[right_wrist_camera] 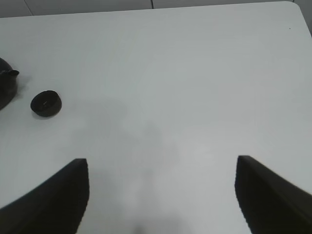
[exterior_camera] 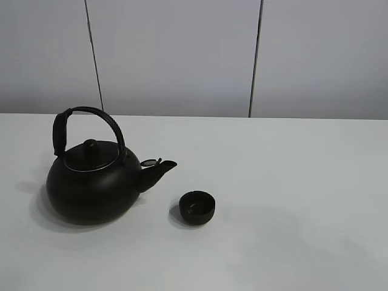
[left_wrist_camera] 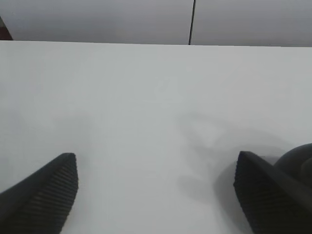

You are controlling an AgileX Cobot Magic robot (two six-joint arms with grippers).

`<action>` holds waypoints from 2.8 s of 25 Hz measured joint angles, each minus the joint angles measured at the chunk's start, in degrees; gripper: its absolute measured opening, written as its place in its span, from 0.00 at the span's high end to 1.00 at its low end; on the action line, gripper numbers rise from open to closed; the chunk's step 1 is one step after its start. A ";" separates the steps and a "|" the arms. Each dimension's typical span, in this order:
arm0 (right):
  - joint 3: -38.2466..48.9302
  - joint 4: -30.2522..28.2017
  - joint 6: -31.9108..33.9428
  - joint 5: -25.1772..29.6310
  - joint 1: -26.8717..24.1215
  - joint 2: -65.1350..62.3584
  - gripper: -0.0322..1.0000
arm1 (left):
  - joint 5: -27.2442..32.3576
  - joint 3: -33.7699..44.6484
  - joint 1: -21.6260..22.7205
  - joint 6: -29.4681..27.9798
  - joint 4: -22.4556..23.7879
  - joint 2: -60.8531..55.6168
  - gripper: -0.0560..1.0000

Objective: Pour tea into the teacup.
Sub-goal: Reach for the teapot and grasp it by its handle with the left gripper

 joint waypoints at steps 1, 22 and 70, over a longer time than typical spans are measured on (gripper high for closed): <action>0.00 0.00 0.00 0.00 0.00 0.00 0.42 | -1.72 0.02 0.00 -1.58 2.25 0.95 0.35; 0.00 0.00 0.00 0.02 0.00 0.00 0.42 | -38.31 3.93 -0.06 -20.04 33.36 22.12 0.41; 0.00 0.00 0.00 0.06 0.00 0.00 0.42 | -47.79 -4.20 -3.09 -15.96 35.11 36.43 0.46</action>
